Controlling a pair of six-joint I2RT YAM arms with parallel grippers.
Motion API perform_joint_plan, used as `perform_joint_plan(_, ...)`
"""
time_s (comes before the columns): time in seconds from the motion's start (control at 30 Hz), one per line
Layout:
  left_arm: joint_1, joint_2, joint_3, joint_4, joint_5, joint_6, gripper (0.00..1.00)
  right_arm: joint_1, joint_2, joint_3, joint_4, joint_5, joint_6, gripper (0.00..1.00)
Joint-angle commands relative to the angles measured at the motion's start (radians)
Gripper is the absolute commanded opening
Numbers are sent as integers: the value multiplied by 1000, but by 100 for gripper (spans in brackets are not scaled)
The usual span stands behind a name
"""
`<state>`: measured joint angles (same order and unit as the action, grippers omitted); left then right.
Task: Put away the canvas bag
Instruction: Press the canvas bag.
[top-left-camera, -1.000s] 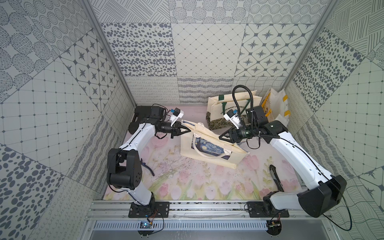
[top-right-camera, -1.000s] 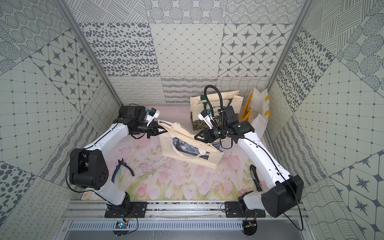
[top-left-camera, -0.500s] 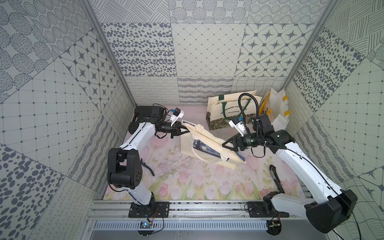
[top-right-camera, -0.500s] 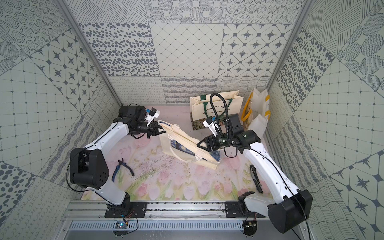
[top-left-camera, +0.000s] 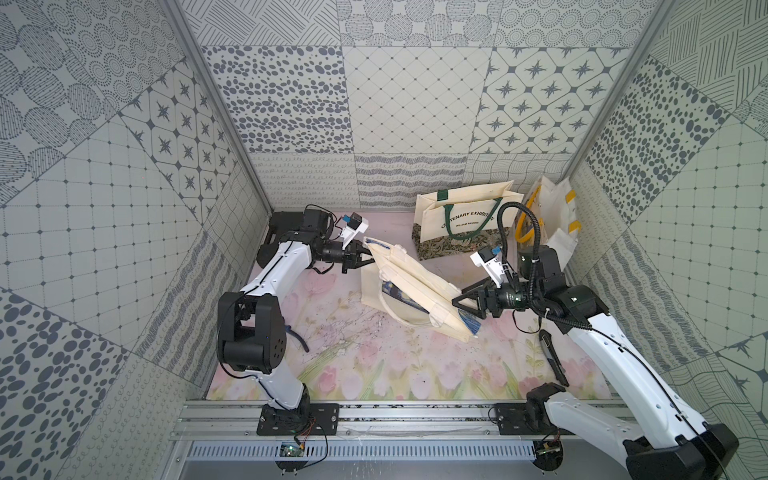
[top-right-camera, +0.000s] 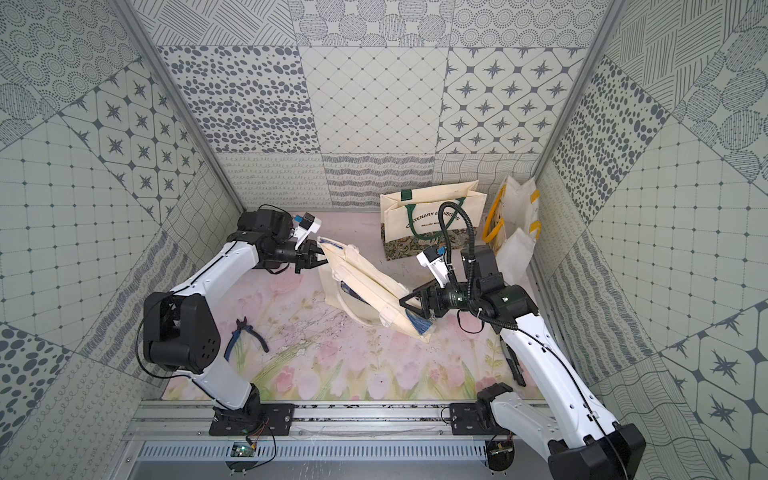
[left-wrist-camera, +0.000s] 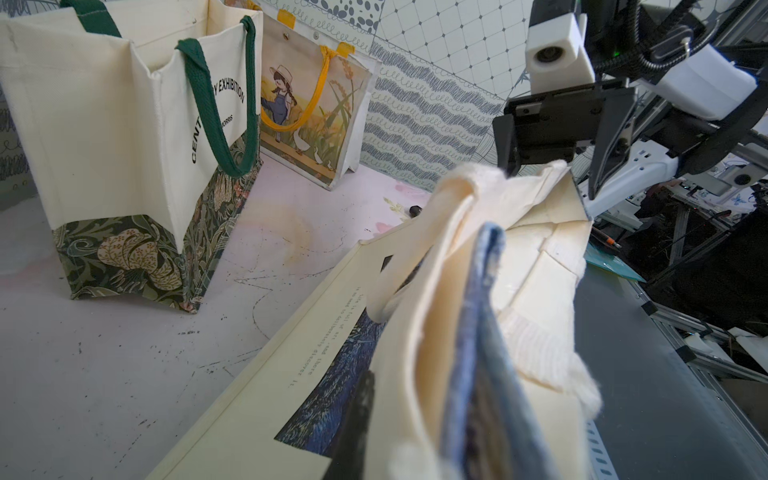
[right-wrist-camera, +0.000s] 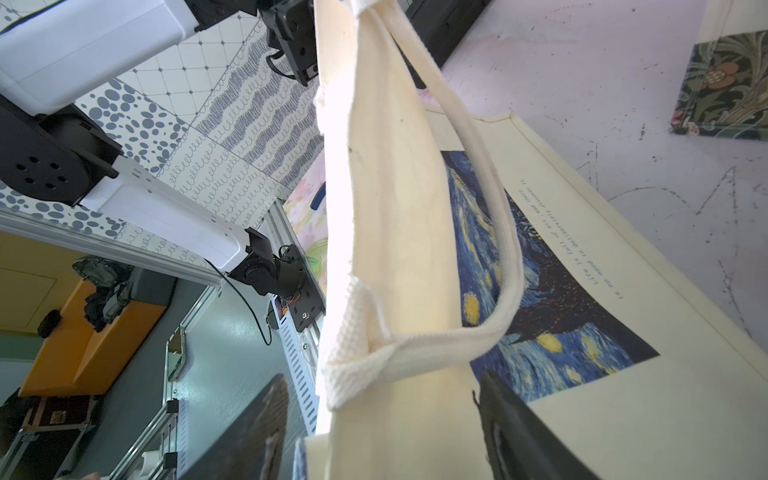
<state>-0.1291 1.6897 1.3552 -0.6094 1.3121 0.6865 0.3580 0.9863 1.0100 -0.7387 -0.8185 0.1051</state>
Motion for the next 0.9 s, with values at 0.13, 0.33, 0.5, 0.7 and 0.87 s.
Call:
perform_joint_plan(0.13,11,-2,-5,39,-42,-41,0,-4,-128,-105,132,-41,27,81)
perform_joint_plan(0.33,11,-1,-13,54,-37,-57,0,-3,-254,-248,232,58,9,85)
perform_joint_plan(0.5,12,-5,-12,54,-36,-60,0,-2,-392,-381,352,67,-30,86)
perform_joint_plan(0.7,11,-8,-8,57,-34,-67,0,-2,-451,-442,351,61,-123,87)
perform_joint_plan(0.87,11,-10,-9,57,-36,-66,0,-3,-473,-415,251,60,-254,88)
